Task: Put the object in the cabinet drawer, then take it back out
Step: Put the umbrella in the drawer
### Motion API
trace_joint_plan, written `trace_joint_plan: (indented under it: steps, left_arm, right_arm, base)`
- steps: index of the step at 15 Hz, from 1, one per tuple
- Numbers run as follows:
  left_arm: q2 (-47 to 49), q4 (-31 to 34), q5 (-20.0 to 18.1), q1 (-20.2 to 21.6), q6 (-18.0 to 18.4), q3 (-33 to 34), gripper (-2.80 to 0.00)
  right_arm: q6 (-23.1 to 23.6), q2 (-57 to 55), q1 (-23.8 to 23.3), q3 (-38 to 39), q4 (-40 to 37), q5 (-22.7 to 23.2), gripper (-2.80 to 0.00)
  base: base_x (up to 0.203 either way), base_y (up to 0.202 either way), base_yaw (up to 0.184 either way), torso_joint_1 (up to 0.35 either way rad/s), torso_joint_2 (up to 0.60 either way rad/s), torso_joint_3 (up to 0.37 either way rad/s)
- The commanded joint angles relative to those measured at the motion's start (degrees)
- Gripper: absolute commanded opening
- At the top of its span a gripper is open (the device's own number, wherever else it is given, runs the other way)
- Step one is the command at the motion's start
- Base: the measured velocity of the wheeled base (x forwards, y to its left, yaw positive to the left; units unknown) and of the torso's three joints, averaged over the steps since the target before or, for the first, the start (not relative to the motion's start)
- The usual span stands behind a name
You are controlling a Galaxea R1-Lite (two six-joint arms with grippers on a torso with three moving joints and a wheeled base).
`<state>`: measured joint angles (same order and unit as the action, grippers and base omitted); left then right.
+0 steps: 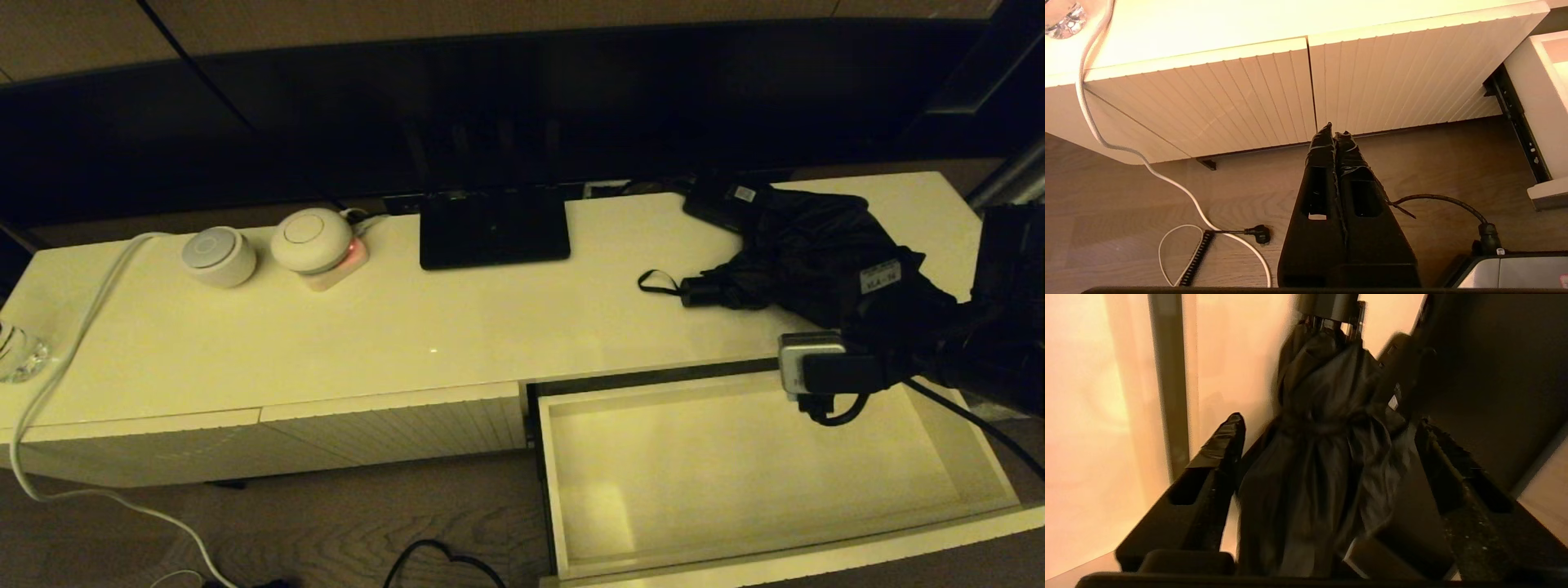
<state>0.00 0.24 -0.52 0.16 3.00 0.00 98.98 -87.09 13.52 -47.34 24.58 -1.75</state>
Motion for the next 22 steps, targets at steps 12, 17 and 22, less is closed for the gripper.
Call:
trace_joint_plan:
  steps: [12,17,22]
  left_arm:
    - [0.00,0.02,0.00,0.02,0.07,0.18,-2.80]
    - [0.00,0.02,0.00,0.02,-0.01,0.18,-2.80]
    - [0.00,0.02,0.00,0.02,-0.01,0.18,-2.80]
  right_arm:
    - [0.86,-12.47,-2.99,-9.22,3.97,-0.10,0.00]
    - [0.70,-14.20,-3.59,-12.27,5.99,-0.52,0.00]
    - [0.16,-15.57,-4.19,-13.70,7.68,-2.06,0.00]
  base:
    - [0.000,0.000,0.000,0.000,0.00,0.000]
    - [0.000,0.000,0.000,0.000,0.00,0.000]
    - [0.000,0.000,0.000,0.000,0.00,0.000]
